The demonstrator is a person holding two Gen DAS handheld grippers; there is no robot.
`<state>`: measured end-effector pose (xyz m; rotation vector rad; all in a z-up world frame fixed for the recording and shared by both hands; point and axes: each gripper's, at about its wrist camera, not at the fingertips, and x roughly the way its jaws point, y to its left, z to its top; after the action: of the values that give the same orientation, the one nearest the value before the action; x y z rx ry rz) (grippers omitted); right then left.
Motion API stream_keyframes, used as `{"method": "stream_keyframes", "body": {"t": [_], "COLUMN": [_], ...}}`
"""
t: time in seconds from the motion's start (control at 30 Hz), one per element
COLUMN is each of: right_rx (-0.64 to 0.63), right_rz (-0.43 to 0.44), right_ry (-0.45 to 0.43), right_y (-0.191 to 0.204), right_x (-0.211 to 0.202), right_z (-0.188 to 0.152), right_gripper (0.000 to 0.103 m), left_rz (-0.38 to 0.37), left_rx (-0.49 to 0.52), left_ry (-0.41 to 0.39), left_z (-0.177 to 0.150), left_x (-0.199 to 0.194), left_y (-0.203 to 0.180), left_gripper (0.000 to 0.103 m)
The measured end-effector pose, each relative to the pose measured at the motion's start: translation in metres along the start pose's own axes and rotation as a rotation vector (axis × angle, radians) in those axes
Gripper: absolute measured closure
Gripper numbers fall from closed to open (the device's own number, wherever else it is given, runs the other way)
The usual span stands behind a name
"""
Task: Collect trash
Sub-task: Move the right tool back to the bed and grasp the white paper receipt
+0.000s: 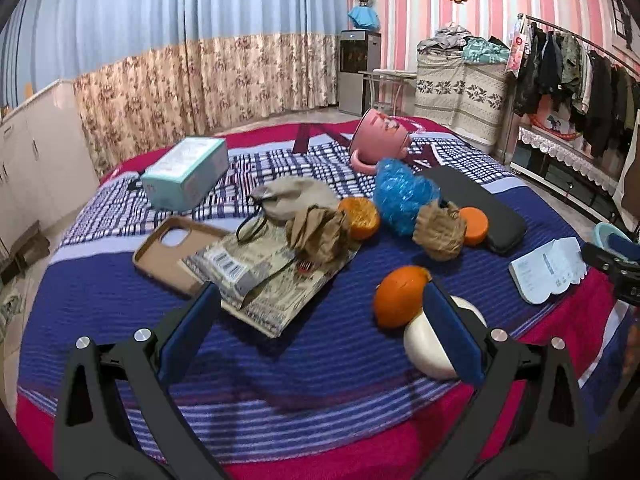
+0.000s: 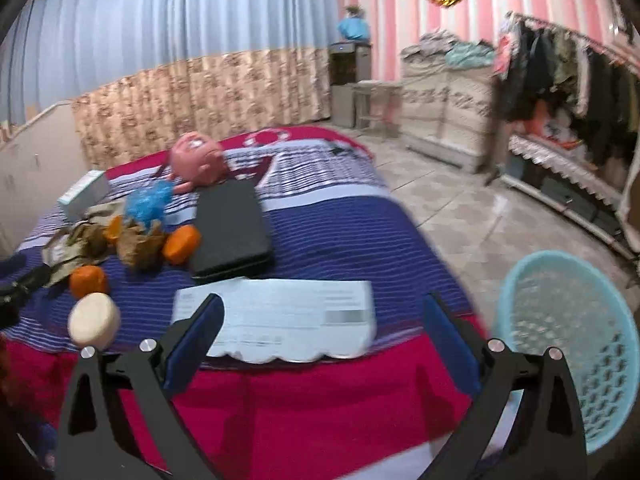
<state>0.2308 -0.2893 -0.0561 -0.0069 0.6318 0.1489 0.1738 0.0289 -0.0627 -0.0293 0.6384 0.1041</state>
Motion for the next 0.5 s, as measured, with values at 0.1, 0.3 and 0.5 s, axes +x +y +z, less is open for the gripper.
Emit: {"method": "stream_keyframes", "body": {"t": [0.1, 0.3, 0.5], "right_rx": [-0.023, -0.006, -0.048], "right_rz": [-0.005, 0.034, 0.074], "right_ry": [0.049, 0.149, 0.135], "right_y": [0.013, 0.015, 0.022], "right_x": [0.017, 0.041, 0.038], "right_z": [-0.001, -0.011, -0.008], "right_gripper": [0.007, 0.005, 0.063], "left_rz": [-0.008, -0.028, -0.043], "left_rx": [-0.010, -0.012, -0.009], "left_ry": [0.004, 0.010, 0.023], "left_z": [-0.001, -0.002, -0.004], "left_x": [0.001, 0.001, 0.002], "left_y": [0.002, 0.000, -0.006], "left_gripper": [0.006, 0.006, 0.006]}}
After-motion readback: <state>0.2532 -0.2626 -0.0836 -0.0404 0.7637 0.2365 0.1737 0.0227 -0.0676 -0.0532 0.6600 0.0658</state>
